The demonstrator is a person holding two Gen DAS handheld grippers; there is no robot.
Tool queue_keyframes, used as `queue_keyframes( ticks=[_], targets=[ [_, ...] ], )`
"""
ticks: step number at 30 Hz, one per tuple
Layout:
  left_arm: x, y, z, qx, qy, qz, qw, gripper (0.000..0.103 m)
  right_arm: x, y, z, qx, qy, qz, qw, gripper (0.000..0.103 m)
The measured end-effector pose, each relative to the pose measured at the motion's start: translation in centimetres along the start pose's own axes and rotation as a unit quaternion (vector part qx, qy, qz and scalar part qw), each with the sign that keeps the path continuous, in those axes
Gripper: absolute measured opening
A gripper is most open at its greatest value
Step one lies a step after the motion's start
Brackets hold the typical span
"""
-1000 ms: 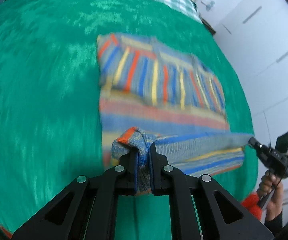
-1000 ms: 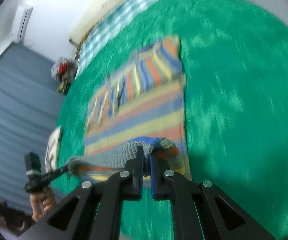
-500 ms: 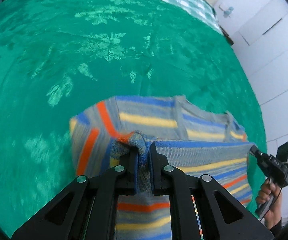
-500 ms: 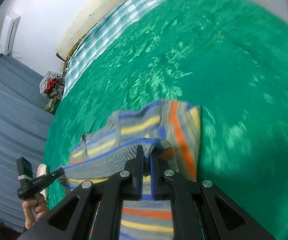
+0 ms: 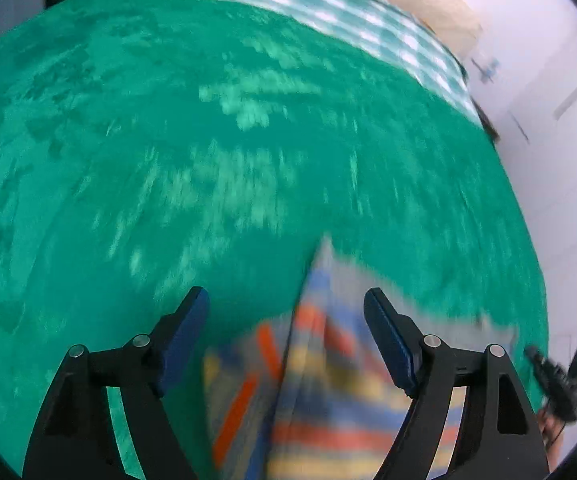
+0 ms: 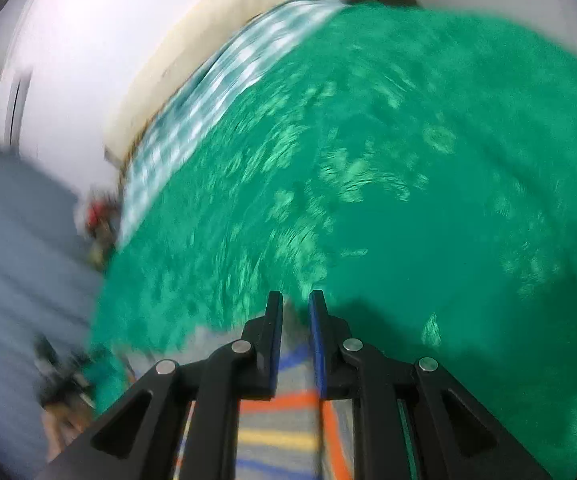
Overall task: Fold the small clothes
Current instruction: 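Lift the hem with both grippers and fold it over toward the collar, then open both grippers and withdraw them from the folded sweater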
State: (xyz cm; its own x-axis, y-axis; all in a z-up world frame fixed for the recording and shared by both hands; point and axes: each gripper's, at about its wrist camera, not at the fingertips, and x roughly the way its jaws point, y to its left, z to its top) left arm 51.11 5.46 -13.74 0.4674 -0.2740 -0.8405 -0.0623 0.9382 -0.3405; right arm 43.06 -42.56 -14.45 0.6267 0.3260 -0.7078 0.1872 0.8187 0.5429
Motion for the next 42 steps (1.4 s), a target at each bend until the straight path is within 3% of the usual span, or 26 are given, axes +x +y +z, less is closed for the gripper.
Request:
queue_keyframes(
  ticks=[4,7,11,12,14,15,16,18,20,23,26,29,31,33,37,42],
  targets=[
    [-3.7,1.6,-7.1,0.047,0.033,-0.044,0.9974,0.075,-4.0,0.8,-4.9,-0.046,0.050,0.018,0.998,0.044],
    [-6.0,1.4,-11.9,0.088,0.033,-0.080,0.9924,0.078,-7.2,0.0,-9.3,-0.063,0.088,0.036,0.994,0.047],
    [-4.7,0.8,-13.8,0.098,0.026,-0.053,0.9934,0.078,-8.8,0.2,-13.6,-0.100,0.111,0.039,0.988,0.049],
    [-4.4,0.9,-13.8,0.093,0.026,-0.053,0.9940,0.071,-8.4,0.2,-14.1,-0.109,0.112,0.039,0.987,0.049],
    [-3.4,0.8,-14.1,0.091,0.050,-0.072,0.9920,0.014,-7.1,0.4,-14.4,-0.106,0.119,0.046,0.986,0.049],
    [-3.5,0.7,-14.3,0.104,0.067,-0.086,0.9885,0.006,-6.4,0.3,-14.5,-0.101,0.135,0.050,0.984,0.035],
    [-4.2,0.6,-14.5,0.119,0.065,-0.089,0.9867,0.006,-6.4,0.2,-14.7,-0.098,0.145,0.051,0.983,0.003],
    [-5.9,0.9,-15.1,0.158,0.068,-0.110,0.9789,0.005,-7.0,0.5,-14.6,-0.107,0.158,0.050,0.980,0.003],
    [-6.7,1.1,-15.8,0.201,0.083,-0.107,0.9703,0.005,-8.8,0.7,-14.7,-0.123,0.162,0.051,0.978,0.003],
    [-4.5,0.9,-16.8,0.227,0.140,-0.079,0.9605,0.007,-8.4,-0.3,-14.8,-0.122,0.181,0.027,0.976,0.003],
    [-4.1,0.9,-17.1,0.233,0.147,-0.056,0.9595,0.017,-6.2,-1.1,-15.8,-0.117,0.216,-0.009,0.969,0.003],
    [-6.3,1.8,-17.0,0.212,0.132,-0.053,0.9669,0.040,-6.0,-1.1,-15.5,-0.112,0.206,-0.013,0.972,0.004],
    [-8.0,2.6,-17.0,0.205,0.109,-0.040,0.9717,0.056,-7.0,-0.7,-15.1,-0.114,0.191,-0.021,0.975,0.025],
    [-10.1,3.4,-16.7,0.184,0.079,-0.042,0.9788,0.062,-8.6,-0.1,-14.7,-0.141,0.157,-0.054,0.976,0.045],
    [-11.0,4.6,-15.3,0.123,0.026,-0.048,0.9909,0.081,-11.4,1.3,-14.5,-0.179,0.110,-0.076,0.975,0.046],
    [-6.9,5.9,-12.3,0.059,0.041,-0.060,0.9956,0.081,-12.5,2.3,-15.2,-0.153,0.089,-0.056,0.983,0.047]
  ],
)
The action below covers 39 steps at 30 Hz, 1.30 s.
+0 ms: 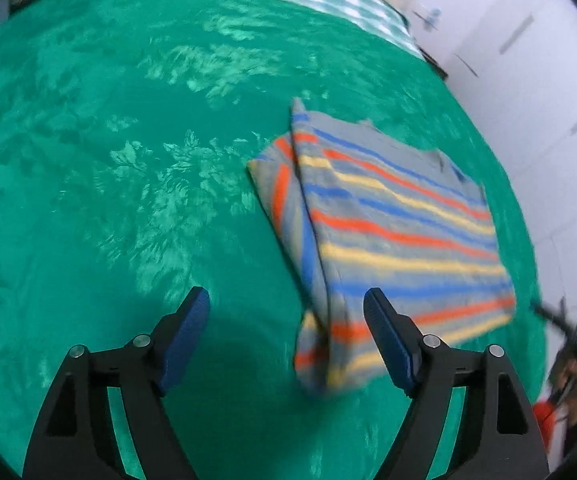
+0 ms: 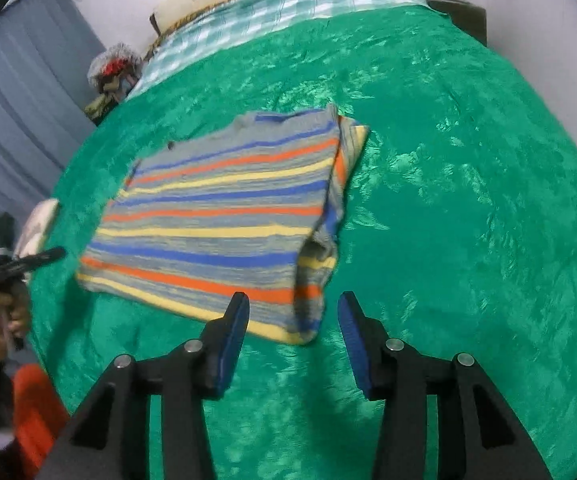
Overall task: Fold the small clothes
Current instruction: 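Open both grippers and withdraw them from the folded sweater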
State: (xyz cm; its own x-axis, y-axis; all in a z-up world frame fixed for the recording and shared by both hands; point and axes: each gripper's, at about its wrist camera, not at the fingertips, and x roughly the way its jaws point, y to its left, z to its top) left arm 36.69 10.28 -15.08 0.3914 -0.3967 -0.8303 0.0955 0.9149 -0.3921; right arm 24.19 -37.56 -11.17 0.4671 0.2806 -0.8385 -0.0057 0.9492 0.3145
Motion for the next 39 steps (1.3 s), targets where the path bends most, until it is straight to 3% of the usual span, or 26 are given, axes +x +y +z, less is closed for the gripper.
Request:
queue_keyframes(
  ticks=[5,11,14,15,17,18,22,24,26,29,30,31,35,39],
  targets=[
    [4.8,0.5,4.4,-0.053,0.033,-0.064,0.9960,0.083,0.3,-0.2,-2.3,0.022,-0.007,-0.003,1.000,0.047],
    [9.0,0.1,8.3,-0.074,0.045,-0.079,0.9931,0.085,1.4,-1.4,-5.2,0.067,-0.002,0.003,0.998,0.047],
    [9.8,0.1,9.7,-0.084,0.040,-0.090,0.9915,0.078,1.9,-1.3,-6.3,0.071,-0.007,0.008,0.997,0.047],
    [10.2,0.0,10.3,-0.083,0.042,-0.088,0.9917,0.069,2.1,-1.2,-6.6,0.071,-0.010,0.008,0.997,0.047],
    [10.8,-0.3,11.0,-0.072,0.045,-0.083,0.9929,0.017,2.5,-1.1,-6.9,0.067,-0.014,0.005,0.998,0.048],
    [11.2,-0.7,11.2,-0.063,0.055,-0.085,0.9928,0.005,2.5,-1.1,-7.0,0.064,-0.016,0.004,0.998,0.048],
    [9.5,-4.7,11.9,0.058,0.002,-0.012,0.9982,0.004,2.4,-1.1,-7.0,0.060,-0.026,0.004,0.998,0.048],
    [9.1,-5.0,12.9,0.066,-0.024,0.014,0.9974,0.005,2.4,-1.1,-7.1,0.057,-0.033,-0.003,0.998,0.048],
    [9.5,-4.5,13.7,0.051,-0.023,0.015,0.9983,0.008,2.6,-1.1,-7.2,0.058,-0.035,-0.006,0.998,0.048],
    [10.4,-3.8,13.2,0.033,0.009,0.061,0.9975,0.033,2.7,-0.7,-7.3,0.051,-0.037,-0.016,0.998,0.048],
    [10.0,-3.5,12.8,0.027,0.003,0.064,0.9976,0.048,2.6,-0.4,-7.3,0.046,-0.037,-0.017,0.998,0.048],
    [8.6,-3.0,12.1,0.014,-0.015,0.061,0.9980,0.055,2.5,-0.3,-7.3,0.042,-0.037,-0.018,0.998,0.048],
    [3.2,-2.1,8.7,-0.027,-0.066,0.035,0.9968,0.058,2.2,-0.1,-7.3,0.030,-0.039,-0.023,0.999,0.049],
    [-0.9,-5.8,4.6,0.032,-0.108,0.030,0.9932,0.059,1.5,0.4,-6.9,0.023,-0.043,-0.030,0.998,0.049]
  ],
)
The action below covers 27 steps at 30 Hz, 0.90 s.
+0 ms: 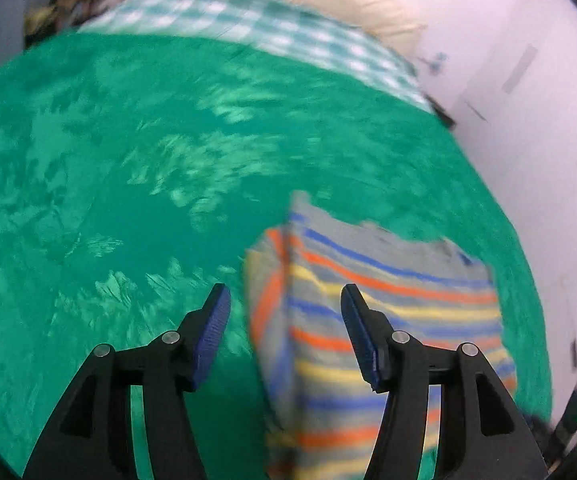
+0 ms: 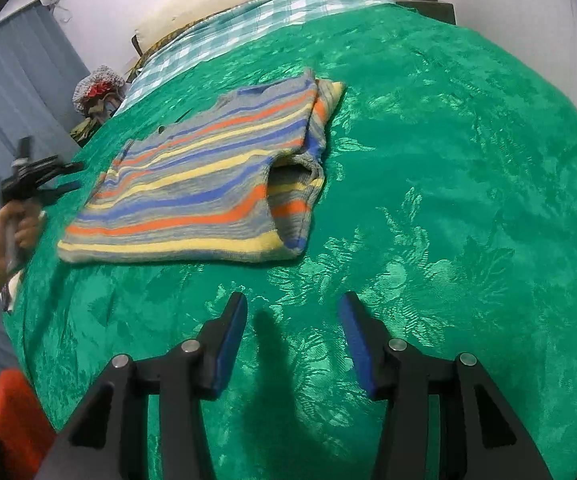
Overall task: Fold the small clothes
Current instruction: 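Open both grippers and withdraw them from the folded sweater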
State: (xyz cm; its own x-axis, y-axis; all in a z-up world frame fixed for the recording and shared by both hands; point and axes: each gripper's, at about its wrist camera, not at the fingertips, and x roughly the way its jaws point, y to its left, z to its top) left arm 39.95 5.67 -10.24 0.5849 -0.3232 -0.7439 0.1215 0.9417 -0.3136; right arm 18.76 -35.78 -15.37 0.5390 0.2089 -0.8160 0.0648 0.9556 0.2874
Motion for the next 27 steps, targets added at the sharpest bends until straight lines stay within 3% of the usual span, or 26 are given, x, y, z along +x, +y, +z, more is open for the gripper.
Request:
queue_keyframes(
  ticks=[3,5,7,10,13,14,15,18,19,22,27],
  targets=[
    [-1.0,-4.0,-2.2,0.065,-0.012,-0.013,0.9978,0.064,-0.7,1.8,1.5,-0.029,-0.015,0.002,0.999,0.049],
    [0.1,-5.9,-4.3,0.108,-0.002,-0.002,0.9941,0.066,-1.2,3.1,2.9,-0.046,-0.030,0.006,0.998,0.049],
    [2.0,-6.4,-5.7,0.116,0.023,0.014,0.9929,0.066,-1.2,5.0,5.0,-0.072,-0.050,0.015,0.996,0.049],
    [5.8,-5.0,-8.7,0.121,0.093,0.055,0.9867,0.063,0.5,6.6,7.1,-0.092,-0.060,0.021,0.994,0.052],
    [5.1,-5.1,-9.4,0.139,0.081,0.059,0.9853,0.063,5.5,5.8,7.1,-0.088,0.008,-0.002,0.996,0.054],
    [4.4,-5.4,-9.2,0.137,0.085,0.067,0.9846,0.063,7.8,4.7,6.4,-0.072,0.058,-0.018,0.996,0.054],
    [3.5,-5.5,-9.3,0.136,0.082,0.071,0.9847,0.065,8.2,4.1,6.1,-0.061,0.067,-0.012,0.996,0.052],
    [-0.7,-6.0,-10.2,0.134,0.039,0.069,0.9879,0.090,5.1,3.8,5.6,-0.052,0.030,-0.007,0.998,0.051],
    [-1.9,-6.3,-11.1,0.133,0.024,0.066,0.9886,0.094,3.5,3.7,5.3,-0.044,0.014,0.001,0.999,0.055],
    [-4.6,-7.4,-14.8,0.137,0.017,0.056,0.9888,0.094,-0.4,3.0,3.4,-0.040,-0.023,-0.007,0.999,0.067],
    [-4.9,-9.2,-19.6,0.158,0.036,0.073,0.9841,0.094,-3.2,1.0,-1.2,-0.017,-0.032,-0.037,0.999,0.068]
  ],
)
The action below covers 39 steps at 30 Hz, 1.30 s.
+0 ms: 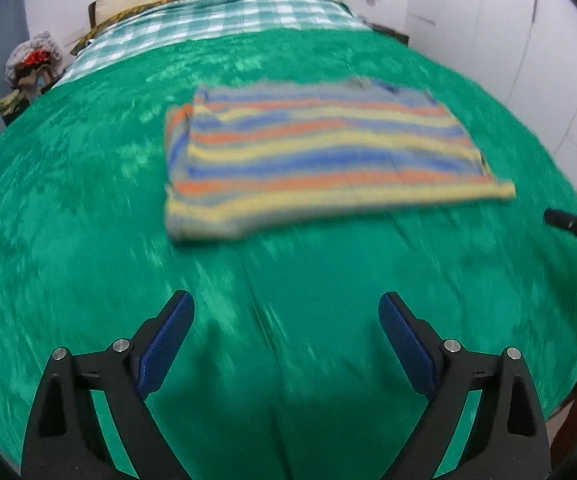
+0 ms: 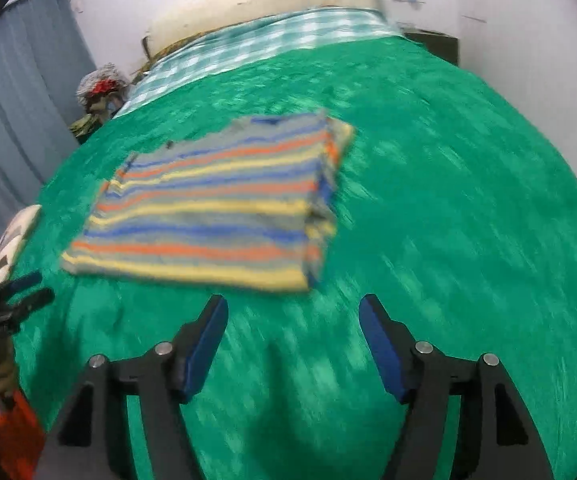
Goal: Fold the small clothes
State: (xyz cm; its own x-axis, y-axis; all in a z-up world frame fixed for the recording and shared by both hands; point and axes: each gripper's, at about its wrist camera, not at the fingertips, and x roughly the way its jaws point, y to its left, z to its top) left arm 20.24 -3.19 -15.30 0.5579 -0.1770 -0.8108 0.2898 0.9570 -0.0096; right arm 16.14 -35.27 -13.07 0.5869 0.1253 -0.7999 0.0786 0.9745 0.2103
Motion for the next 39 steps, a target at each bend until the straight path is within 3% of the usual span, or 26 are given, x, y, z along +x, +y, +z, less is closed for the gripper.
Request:
queue_keyframes(
  ticks=[4,15,22,26,30,36,38,39],
  targets=[
    [0.1,-2.2,-2.2,0.011,0.019,0.002,0.9998,0.094,-1.4,-1.9,-2.7,0.042,0.001,-0.001,0.999,0.068],
    [-1.1,-6.4,-3.6,0.066,0.010,0.014,0.9977,0.094,-1.9,-2.4,-3.0,0.057,-0.014,0.006,0.998,0.068],
    [-0.4,-10.7,-1.0,0.127,-0.009,-0.010,0.9918,0.094,-2.0,-3.1,-2.3,0.073,-0.022,0.023,0.997,0.068],
    [1.5,-15.2,2.7,0.180,-0.027,-0.045,0.9824,0.094,-1.2,-3.9,0.5,0.067,-0.019,0.045,0.997,0.068],
    [4.8,-19.9,6.2,0.226,-0.039,-0.062,0.9715,0.094,1.6,-5.3,6.5,0.042,-0.006,0.075,0.996,0.068],
    [11.3,-25.0,9.5,0.244,-0.005,-0.091,0.9655,0.095,10.9,-8.7,14.5,0.067,0.078,0.138,0.985,0.068],
    [11.4,-25.4,9.7,0.244,-0.013,-0.103,0.9641,0.089,13.9,-9.4,15.9,0.087,0.101,0.158,0.978,0.068],
    [11.4,-25.5,9.8,0.242,-0.012,-0.115,0.9634,0.072,14.9,-9.5,16.4,0.092,0.108,0.169,0.975,0.068]
  ],
)
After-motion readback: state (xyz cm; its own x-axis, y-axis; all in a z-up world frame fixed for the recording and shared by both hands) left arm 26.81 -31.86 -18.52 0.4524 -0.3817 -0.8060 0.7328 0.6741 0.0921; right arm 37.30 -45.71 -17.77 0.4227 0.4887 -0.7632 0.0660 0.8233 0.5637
